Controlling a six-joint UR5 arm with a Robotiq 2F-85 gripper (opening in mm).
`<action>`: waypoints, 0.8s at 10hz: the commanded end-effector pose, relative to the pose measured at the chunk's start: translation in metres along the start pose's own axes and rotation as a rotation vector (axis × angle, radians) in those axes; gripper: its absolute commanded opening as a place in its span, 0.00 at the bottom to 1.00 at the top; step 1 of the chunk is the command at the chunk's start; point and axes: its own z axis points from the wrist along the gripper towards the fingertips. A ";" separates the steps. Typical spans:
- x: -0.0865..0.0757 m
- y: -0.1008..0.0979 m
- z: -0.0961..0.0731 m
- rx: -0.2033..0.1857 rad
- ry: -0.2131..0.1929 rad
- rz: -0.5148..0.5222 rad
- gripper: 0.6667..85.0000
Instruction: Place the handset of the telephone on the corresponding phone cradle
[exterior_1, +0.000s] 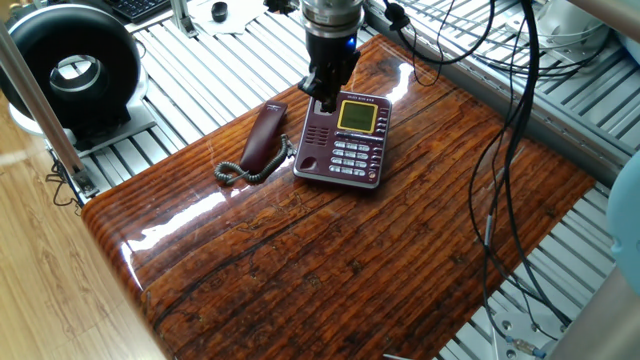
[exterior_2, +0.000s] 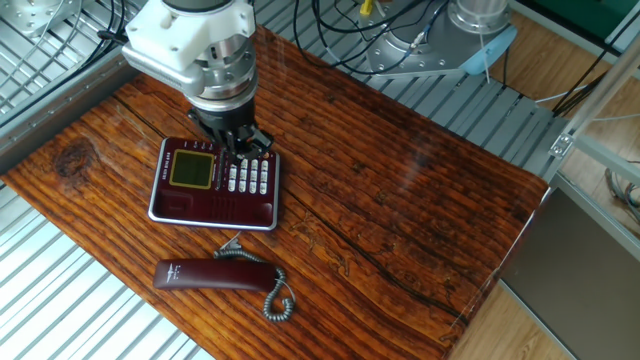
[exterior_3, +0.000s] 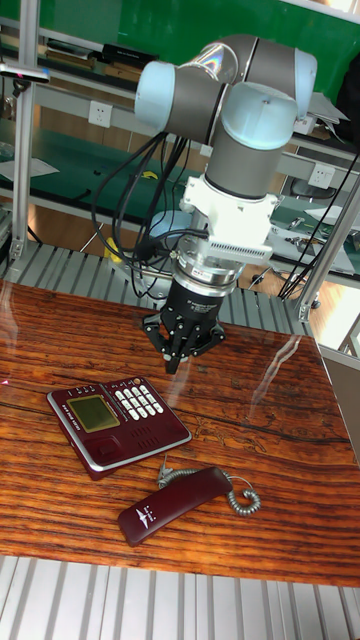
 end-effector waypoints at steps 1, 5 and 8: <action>-0.017 -0.017 -0.002 0.059 -0.068 0.074 0.00; -0.024 -0.003 -0.002 0.004 -0.092 0.154 0.00; -0.025 0.007 0.005 -0.038 -0.062 0.120 0.46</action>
